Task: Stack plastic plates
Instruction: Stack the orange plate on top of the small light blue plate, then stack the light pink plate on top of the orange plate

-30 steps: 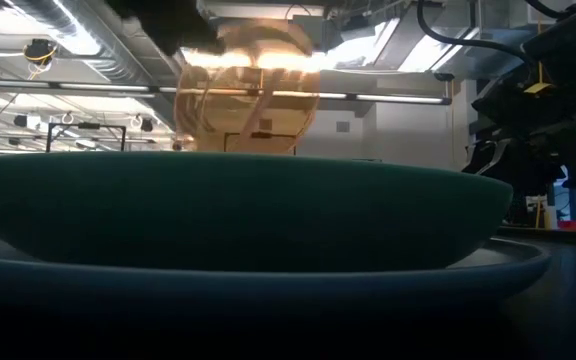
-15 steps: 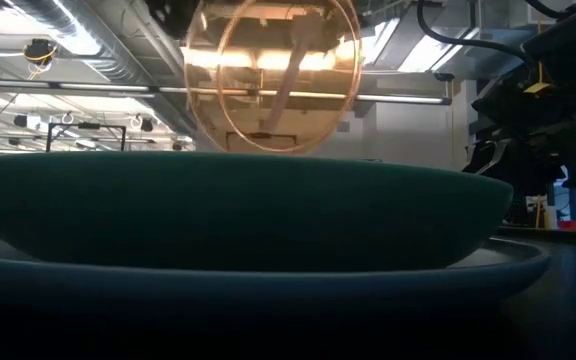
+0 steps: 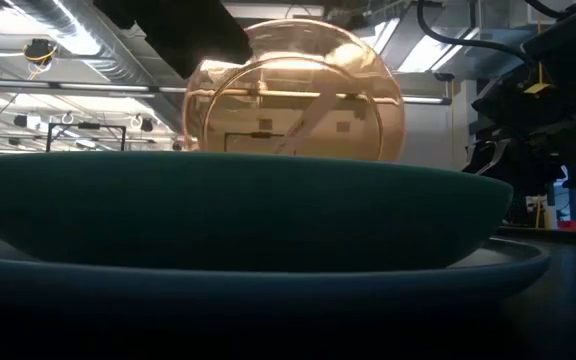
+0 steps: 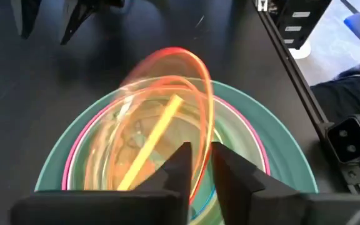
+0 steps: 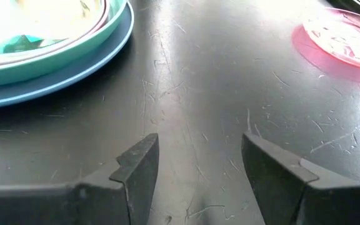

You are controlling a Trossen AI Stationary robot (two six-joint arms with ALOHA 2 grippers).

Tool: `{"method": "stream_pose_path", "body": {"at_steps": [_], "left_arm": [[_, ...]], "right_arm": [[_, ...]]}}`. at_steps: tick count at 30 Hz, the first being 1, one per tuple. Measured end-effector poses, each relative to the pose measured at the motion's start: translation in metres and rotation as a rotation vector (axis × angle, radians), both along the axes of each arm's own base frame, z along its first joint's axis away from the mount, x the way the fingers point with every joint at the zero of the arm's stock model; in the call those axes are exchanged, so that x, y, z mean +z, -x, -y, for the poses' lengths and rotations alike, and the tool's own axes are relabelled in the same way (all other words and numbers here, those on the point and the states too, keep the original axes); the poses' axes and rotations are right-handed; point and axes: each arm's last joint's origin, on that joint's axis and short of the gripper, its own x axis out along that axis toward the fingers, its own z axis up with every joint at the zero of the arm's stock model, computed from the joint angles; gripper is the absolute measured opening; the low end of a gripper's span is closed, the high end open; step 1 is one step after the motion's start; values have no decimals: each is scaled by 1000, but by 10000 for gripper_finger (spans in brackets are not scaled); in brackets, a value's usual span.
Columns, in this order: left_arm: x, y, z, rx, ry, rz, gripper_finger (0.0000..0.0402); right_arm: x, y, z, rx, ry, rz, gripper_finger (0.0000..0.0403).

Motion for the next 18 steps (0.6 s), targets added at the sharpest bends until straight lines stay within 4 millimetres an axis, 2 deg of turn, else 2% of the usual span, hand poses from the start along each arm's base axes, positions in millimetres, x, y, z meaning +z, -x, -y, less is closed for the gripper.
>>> {"method": "stream_pose_path", "body": {"at_steps": [6,12,15,18], "left_arm": [[2,-1,-6,-46,40,-31,126],[26,-5,-15,-113,97,-73,163],[34,-10,-24,-50,-24,-63,166],[36,-15,-40,91,-203,-16,166]], "right_arm": [[0,0,0,0,0,0,220],[0,0,0,0,0,0,220],[0,0,0,0,0,1,220],[0,0,0,0,0,0,220]]}}
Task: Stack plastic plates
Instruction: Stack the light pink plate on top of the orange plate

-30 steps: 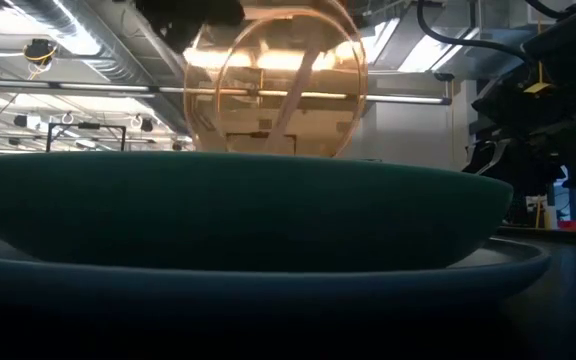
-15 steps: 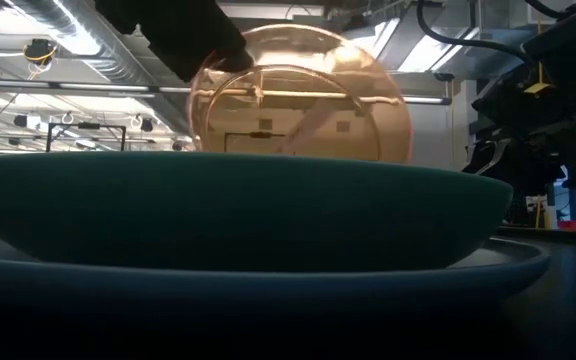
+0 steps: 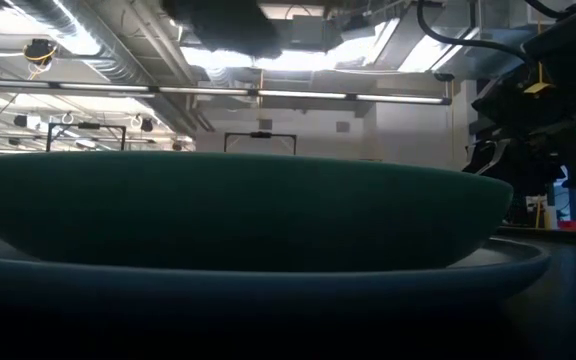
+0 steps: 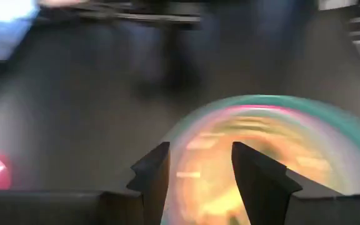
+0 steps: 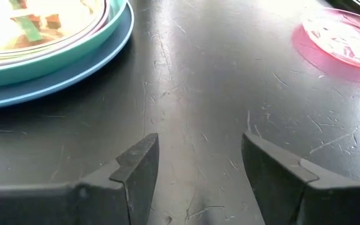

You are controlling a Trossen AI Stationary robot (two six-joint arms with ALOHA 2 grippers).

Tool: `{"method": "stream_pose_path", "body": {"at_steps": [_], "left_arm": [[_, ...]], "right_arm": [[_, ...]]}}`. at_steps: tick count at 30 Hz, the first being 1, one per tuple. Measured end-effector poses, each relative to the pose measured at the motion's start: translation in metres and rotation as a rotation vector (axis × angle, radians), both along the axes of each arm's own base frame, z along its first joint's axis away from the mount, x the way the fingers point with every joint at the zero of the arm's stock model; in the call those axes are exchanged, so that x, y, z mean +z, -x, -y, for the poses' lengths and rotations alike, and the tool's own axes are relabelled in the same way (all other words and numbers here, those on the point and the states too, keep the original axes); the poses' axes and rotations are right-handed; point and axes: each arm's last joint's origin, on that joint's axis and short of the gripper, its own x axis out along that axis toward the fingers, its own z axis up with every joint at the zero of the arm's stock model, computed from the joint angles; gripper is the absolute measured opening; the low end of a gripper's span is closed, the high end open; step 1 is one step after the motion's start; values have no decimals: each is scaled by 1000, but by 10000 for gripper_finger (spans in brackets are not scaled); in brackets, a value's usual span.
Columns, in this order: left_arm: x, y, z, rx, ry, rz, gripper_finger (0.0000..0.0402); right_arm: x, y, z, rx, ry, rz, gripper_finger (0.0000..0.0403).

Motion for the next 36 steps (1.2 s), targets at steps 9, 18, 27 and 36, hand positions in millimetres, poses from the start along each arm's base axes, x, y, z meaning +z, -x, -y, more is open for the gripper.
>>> {"method": "stream_pose_path", "body": {"at_steps": [9,18,27,36], "left_arm": [[-19,-12,-77,264,-214,-74,166],[-57,-26,-147,404,-271,-233,166],[-103,-34,-208,350,-278,-345,166],[-126,-35,-249,401,-212,-290,166]], "right_arm": [[0,0,0,0,0,0,220],[0,0,0,0,0,0,220],[0,0,0,1,1,0,220],[0,0,0,2,3,-1,220]]}}
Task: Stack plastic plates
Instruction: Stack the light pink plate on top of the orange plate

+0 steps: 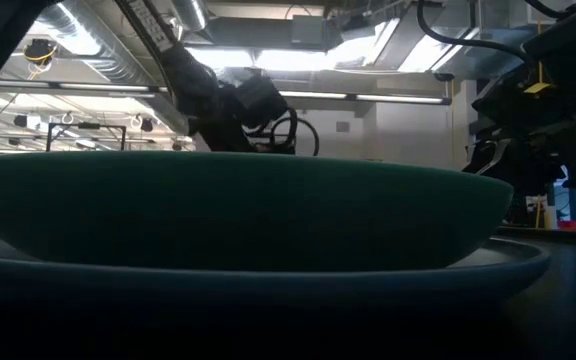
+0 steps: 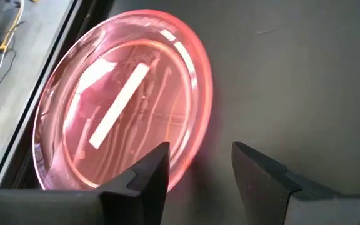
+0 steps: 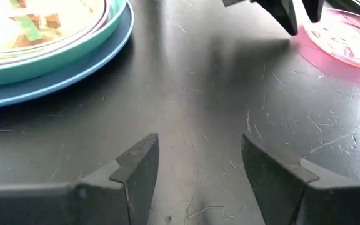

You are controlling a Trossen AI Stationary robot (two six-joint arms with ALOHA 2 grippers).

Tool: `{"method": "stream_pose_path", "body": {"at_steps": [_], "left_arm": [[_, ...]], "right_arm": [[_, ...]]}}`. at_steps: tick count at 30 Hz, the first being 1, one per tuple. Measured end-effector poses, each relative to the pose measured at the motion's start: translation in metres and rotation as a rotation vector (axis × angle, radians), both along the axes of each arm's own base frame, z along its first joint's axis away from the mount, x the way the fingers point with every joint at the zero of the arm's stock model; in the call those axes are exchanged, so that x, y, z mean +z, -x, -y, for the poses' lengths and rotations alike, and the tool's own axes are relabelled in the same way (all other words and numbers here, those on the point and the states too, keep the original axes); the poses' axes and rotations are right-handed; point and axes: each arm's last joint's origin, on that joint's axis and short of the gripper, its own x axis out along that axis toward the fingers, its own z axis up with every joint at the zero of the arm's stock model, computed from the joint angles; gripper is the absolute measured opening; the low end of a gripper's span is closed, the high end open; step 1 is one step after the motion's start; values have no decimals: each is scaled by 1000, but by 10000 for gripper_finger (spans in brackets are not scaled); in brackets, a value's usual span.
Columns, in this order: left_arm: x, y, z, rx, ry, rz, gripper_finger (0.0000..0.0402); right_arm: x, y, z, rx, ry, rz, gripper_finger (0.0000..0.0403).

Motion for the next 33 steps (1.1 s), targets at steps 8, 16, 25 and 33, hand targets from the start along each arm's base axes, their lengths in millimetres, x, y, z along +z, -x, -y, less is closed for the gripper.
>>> {"method": "stream_pose_path", "body": {"at_steps": [8,16,25,33], "left_arm": [[-9,3,-15,29,26,10,162],[-10,4,-15,13,51,10,70],[-10,1,-7,-2,32,-4,11],[24,-9,36,-84,-85,19,3]], "right_arm": [[0,0,0,0,0,0,220],[0,0,0,0,0,0,220],[0,0,0,0,1,-1,220],[0,0,0,0,2,-4,220]]}}
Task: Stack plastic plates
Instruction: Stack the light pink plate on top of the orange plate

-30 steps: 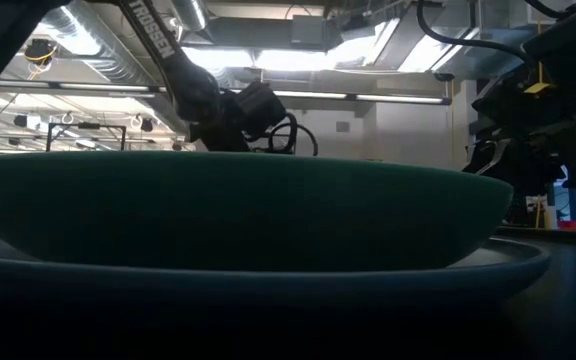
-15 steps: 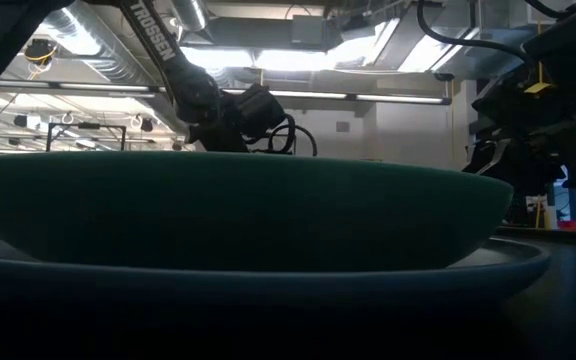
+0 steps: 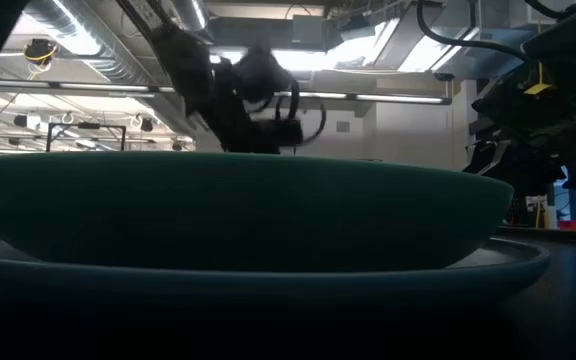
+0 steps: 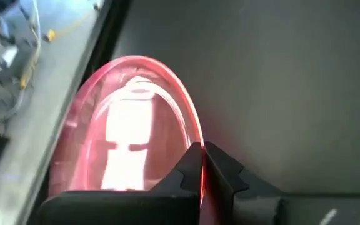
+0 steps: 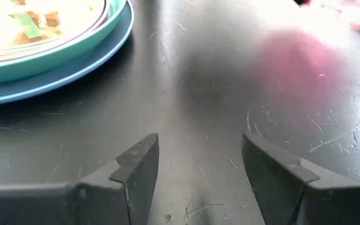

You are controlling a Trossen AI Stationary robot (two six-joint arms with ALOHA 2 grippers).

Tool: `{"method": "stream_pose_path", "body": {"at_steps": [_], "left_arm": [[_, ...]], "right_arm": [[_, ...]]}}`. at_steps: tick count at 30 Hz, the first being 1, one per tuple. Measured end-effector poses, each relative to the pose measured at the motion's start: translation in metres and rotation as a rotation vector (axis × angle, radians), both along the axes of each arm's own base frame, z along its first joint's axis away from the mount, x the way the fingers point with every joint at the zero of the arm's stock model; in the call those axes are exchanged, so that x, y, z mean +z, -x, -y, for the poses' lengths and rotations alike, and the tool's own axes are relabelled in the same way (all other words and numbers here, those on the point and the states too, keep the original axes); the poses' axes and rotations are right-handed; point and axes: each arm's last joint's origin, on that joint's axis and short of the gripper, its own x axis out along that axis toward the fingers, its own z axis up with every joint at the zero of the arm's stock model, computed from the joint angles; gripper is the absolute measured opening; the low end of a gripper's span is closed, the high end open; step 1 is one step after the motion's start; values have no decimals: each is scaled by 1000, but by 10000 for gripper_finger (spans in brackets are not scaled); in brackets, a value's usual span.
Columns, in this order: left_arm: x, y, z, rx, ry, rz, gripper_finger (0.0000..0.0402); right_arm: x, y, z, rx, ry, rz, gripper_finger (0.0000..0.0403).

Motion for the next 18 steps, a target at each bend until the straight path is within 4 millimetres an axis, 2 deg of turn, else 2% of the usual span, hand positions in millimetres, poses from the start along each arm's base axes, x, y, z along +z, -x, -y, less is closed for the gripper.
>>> {"method": "stream_pose_path", "body": {"at_steps": [8,13,18], "left_arm": [[55,3,65,-134,11,140,5],[81,14,109,-322,196,218,3],[98,24,150,-466,390,285,2]], "right_arm": [[0,0,0,-1,-2,2,220],[0,0,0,-1,-3,4,220],[0,0,0,-1,-3,6,220]]}}
